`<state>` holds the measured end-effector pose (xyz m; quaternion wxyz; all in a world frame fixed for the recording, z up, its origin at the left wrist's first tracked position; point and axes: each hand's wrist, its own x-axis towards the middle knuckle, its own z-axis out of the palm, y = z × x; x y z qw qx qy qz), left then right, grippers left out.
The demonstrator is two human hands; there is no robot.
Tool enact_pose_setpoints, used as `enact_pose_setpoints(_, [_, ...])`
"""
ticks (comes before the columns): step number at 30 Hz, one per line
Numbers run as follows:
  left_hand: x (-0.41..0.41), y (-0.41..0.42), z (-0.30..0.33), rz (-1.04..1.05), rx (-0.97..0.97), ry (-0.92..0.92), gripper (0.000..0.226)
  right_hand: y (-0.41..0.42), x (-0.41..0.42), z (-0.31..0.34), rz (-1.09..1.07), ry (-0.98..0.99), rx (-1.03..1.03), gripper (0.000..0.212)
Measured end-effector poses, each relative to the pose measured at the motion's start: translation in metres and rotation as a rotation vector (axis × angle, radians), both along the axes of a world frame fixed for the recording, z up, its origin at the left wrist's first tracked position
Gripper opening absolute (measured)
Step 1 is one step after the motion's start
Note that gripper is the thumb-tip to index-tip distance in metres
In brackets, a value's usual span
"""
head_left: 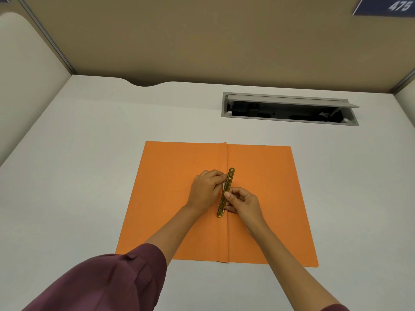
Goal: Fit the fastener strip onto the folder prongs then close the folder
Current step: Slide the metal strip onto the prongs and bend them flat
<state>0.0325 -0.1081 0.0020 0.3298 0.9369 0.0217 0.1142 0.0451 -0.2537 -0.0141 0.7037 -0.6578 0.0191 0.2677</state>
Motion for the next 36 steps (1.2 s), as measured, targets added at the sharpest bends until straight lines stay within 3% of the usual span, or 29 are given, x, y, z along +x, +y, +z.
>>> enact_pose_setpoints(36, [0.0041, -0.0003, -0.0027, 0.003, 0.051, 0.001, 0.026, 0.0023, -0.0006, -0.0072, -0.042, -0.026, -0.014, 0.006])
